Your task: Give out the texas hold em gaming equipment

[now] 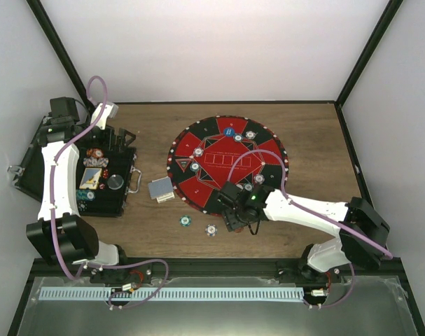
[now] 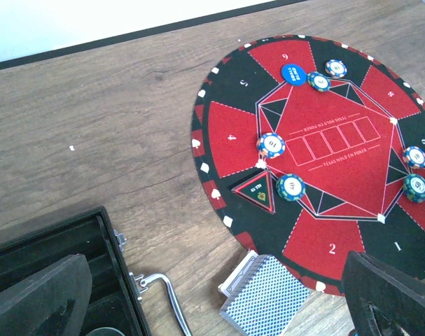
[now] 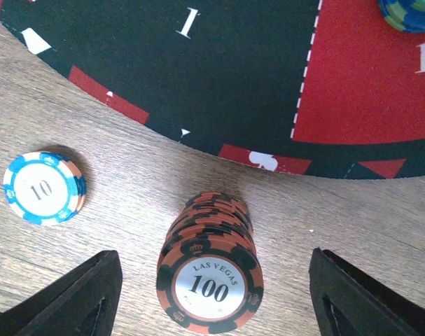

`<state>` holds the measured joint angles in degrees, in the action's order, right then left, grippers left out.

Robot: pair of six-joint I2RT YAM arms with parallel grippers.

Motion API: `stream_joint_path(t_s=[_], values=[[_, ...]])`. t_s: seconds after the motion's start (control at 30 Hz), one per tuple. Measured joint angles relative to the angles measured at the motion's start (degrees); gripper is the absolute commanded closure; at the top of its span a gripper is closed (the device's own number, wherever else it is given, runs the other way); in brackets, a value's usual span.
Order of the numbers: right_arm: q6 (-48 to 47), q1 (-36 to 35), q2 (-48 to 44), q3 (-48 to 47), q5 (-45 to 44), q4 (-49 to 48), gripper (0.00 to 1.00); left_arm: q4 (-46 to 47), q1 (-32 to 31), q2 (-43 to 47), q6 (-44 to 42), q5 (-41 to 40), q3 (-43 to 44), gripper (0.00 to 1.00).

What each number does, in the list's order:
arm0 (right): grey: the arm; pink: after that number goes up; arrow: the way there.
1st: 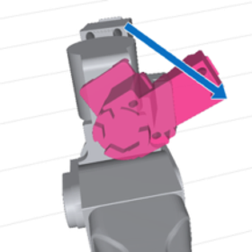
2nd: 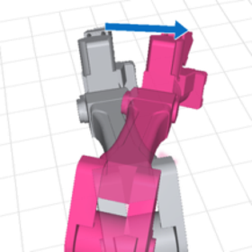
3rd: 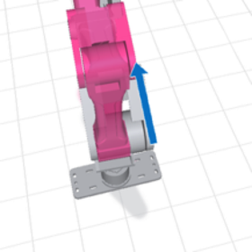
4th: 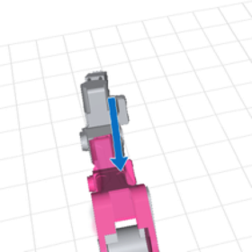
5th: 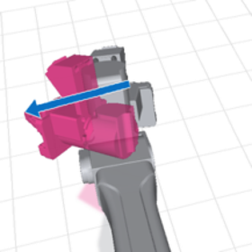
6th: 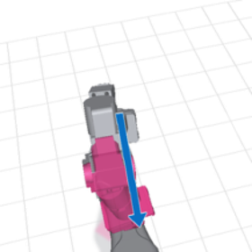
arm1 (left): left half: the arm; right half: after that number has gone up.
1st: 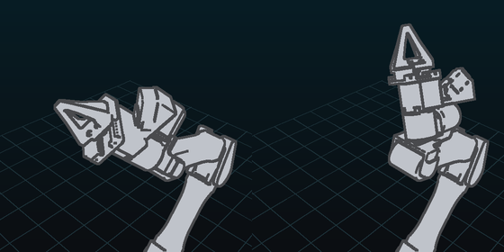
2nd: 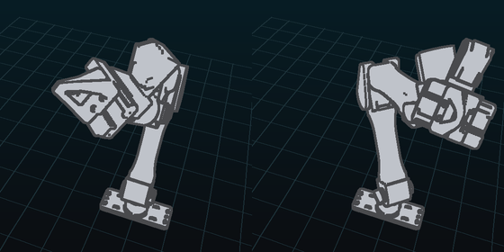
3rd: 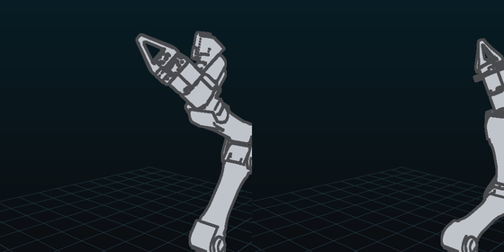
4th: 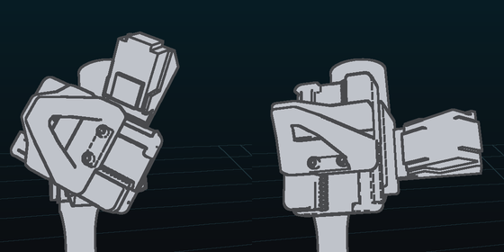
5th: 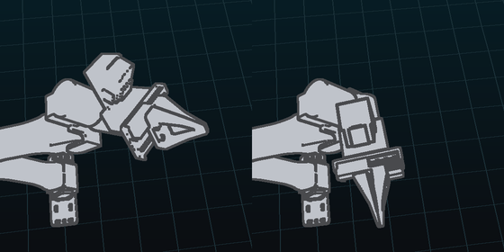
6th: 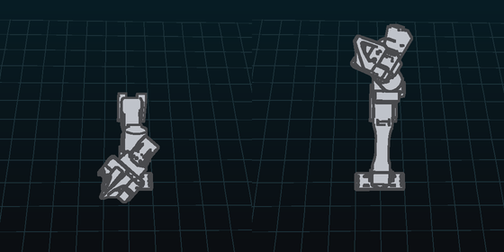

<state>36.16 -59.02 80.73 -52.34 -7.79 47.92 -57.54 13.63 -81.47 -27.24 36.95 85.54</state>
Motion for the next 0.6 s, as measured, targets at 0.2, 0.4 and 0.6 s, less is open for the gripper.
stream_joint_path(t_s=[0.2, 0.4, 0.6], values=[[-0.11, 0.0, 0.22, 0.07, 0.87, -1.16, 0.29, 0.0, 0.0, 0.02, 0.0, -0.02, 0.0, 0.0], [-0.39, 0.0, 1.22, 1.25, 1.44, -2.16, 0.34, 0.0, 0.0, 0.02, 0.0, -0.02, 0.0, 0.0], [-0.63, 0.0, 1.55, 2.05, 1.68, -2.6, 0.46, 0.0, 0.0, 0.02, 0.0, -0.04, 0.0, 0.0]])
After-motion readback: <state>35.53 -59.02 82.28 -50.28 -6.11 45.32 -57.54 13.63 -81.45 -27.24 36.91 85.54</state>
